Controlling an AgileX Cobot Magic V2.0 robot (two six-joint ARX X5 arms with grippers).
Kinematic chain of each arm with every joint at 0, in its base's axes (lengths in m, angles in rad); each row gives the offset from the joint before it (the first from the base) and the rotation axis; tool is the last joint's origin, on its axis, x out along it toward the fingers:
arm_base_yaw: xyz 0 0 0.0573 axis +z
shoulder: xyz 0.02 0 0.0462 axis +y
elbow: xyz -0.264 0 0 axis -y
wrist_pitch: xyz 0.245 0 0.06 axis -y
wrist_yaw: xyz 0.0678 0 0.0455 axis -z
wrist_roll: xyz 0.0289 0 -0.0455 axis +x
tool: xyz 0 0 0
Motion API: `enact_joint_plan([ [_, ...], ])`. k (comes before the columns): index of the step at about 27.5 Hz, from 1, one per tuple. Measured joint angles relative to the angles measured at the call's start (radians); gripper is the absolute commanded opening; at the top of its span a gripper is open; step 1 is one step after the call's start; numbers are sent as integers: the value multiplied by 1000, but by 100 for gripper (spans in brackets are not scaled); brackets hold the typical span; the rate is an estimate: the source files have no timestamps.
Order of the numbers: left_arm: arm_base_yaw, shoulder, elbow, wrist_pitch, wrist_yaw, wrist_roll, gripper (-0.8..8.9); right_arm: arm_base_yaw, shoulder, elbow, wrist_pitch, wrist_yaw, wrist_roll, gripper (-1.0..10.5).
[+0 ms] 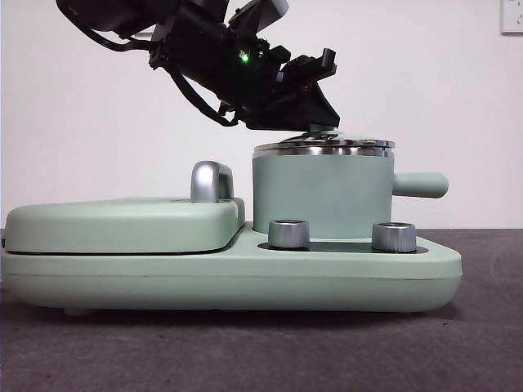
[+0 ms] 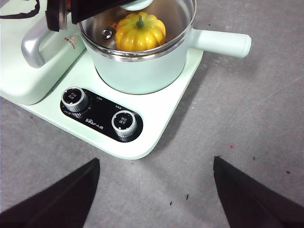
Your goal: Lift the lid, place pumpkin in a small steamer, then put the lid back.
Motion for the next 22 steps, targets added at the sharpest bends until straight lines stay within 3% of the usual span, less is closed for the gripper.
enact_joint_plan([
  [16,0,-5,18,-60,-1,27,23,0,0,0,0,0,0,368],
  [22,0,-5,17,-51,0,38,287,0,0,0,0,0,0,368],
])
